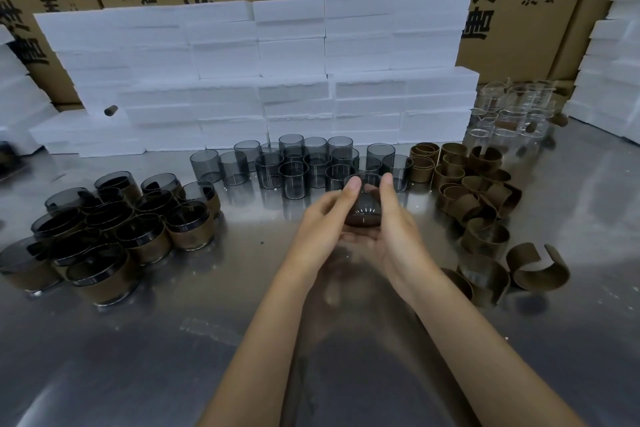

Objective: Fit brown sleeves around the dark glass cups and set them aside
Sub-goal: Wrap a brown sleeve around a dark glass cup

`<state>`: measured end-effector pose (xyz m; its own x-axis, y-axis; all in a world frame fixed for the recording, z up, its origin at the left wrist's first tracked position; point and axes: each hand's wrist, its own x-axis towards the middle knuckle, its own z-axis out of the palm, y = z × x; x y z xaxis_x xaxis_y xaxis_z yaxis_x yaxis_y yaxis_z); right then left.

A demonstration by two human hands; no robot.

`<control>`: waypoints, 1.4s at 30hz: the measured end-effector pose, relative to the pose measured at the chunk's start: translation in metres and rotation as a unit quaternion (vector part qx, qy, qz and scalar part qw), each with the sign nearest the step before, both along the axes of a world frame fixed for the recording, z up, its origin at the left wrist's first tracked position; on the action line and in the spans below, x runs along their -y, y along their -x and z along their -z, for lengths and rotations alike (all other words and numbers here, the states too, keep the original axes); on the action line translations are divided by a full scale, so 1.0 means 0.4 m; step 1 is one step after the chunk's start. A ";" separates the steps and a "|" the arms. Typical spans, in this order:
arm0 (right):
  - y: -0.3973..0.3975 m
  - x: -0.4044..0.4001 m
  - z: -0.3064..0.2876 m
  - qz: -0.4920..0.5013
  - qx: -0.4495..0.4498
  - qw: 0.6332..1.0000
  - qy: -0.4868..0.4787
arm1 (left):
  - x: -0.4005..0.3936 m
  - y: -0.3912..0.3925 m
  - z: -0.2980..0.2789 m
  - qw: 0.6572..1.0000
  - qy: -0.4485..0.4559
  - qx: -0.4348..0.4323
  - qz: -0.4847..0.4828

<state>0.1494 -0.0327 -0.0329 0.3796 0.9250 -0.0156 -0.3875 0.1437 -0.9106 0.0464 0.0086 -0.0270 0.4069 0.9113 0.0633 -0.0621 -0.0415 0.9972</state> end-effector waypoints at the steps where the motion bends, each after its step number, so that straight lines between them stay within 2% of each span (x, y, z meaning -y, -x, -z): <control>1: -0.003 0.001 0.000 0.012 -0.008 1.000 0.001 | -0.005 0.002 0.001 0.999 0.006 0.019 -0.030; 6: -0.011 0.010 0.009 0.054 0.041 0.998 -0.014 | -0.025 0.017 0.009 0.994 -0.034 0.039 -0.098; 10: -0.016 0.012 -0.003 0.078 0.060 0.995 -0.008 | -0.025 0.019 -0.002 0.994 -0.010 0.037 -0.106; 15: -0.002 0.013 -0.004 0.026 0.051 0.998 0.033 | -0.009 0.010 0.002 0.999 0.000 -0.006 -0.045; 19: -0.003 0.012 -0.005 -0.053 0.035 0.997 0.037 | -0.011 0.014 0.007 0.999 0.023 0.018 0.023; 23: 0.002 0.004 -0.006 -0.037 0.037 0.998 0.030 | -0.021 0.027 0.011 0.998 0.022 0.030 0.043; 28: -0.019 0.002 -0.009 -0.016 0.005 0.999 0.031 | -0.030 0.038 0.011 0.996 0.015 0.040 0.075; 35: -0.037 0.014 -0.012 -0.020 -0.040 0.999 0.015 | -0.029 0.035 -0.005 0.992 0.050 0.099 0.056; 39: -0.041 0.020 -0.011 -0.091 -0.133 0.986 0.042 | -0.029 0.037 0.005 0.993 0.014 0.109 0.050; 42: -0.049 0.012 -0.008 -0.088 -0.173 0.979 0.062 | -0.030 0.043 0.007 0.993 -0.009 0.092 0.072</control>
<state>0.1691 -0.0375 -0.0296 0.1657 0.9585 -0.2319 -0.6844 -0.0575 -0.7268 0.0292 0.0205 -0.0298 0.5123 0.8428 0.1649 -0.2494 -0.0377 0.9677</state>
